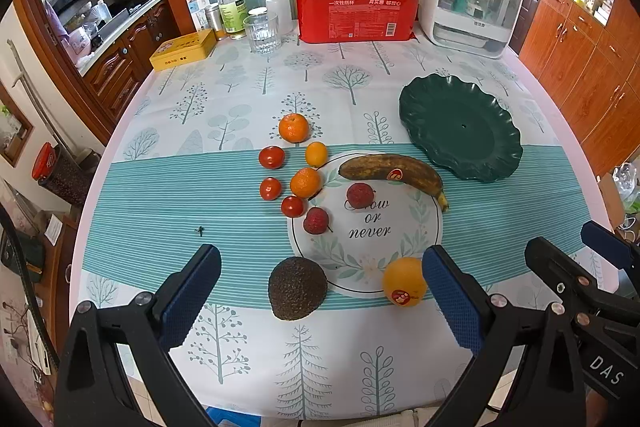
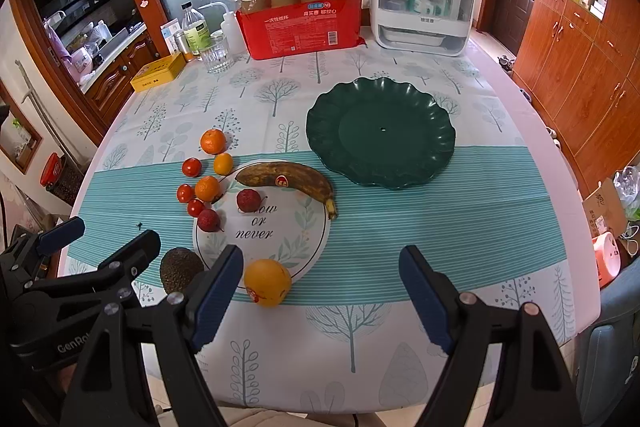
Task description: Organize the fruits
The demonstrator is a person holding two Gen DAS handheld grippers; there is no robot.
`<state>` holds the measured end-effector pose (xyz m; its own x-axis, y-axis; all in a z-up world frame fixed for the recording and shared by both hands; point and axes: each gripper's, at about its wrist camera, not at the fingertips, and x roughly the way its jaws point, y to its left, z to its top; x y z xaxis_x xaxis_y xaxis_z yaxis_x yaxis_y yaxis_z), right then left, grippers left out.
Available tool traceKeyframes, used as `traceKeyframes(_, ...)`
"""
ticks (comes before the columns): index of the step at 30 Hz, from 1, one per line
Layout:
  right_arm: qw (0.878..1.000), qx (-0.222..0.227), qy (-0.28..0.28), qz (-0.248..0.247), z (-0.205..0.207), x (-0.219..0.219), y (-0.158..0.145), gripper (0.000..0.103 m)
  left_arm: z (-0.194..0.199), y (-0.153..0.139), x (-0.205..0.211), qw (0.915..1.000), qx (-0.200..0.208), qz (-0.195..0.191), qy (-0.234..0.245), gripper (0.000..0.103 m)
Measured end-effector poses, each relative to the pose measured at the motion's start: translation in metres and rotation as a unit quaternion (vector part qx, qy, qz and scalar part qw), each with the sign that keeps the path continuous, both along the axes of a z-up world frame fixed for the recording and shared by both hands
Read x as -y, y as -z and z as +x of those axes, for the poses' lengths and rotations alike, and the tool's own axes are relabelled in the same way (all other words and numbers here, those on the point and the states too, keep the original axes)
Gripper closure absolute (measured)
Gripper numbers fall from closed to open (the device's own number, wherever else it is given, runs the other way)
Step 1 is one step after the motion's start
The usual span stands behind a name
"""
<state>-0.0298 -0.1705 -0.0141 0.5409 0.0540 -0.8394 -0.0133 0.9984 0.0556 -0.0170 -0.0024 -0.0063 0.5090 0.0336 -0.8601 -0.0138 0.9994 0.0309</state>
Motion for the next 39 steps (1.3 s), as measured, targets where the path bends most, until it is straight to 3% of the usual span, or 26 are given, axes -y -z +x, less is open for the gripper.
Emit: traceKeyframes(39,1.000,-0.005,-0.003,0.001,-0.0008,-0.0076,0.0048,0.022,-0.0027,-0.0018,-0.0052,1.0000,-0.001,-0.001,-0.004,0.003)
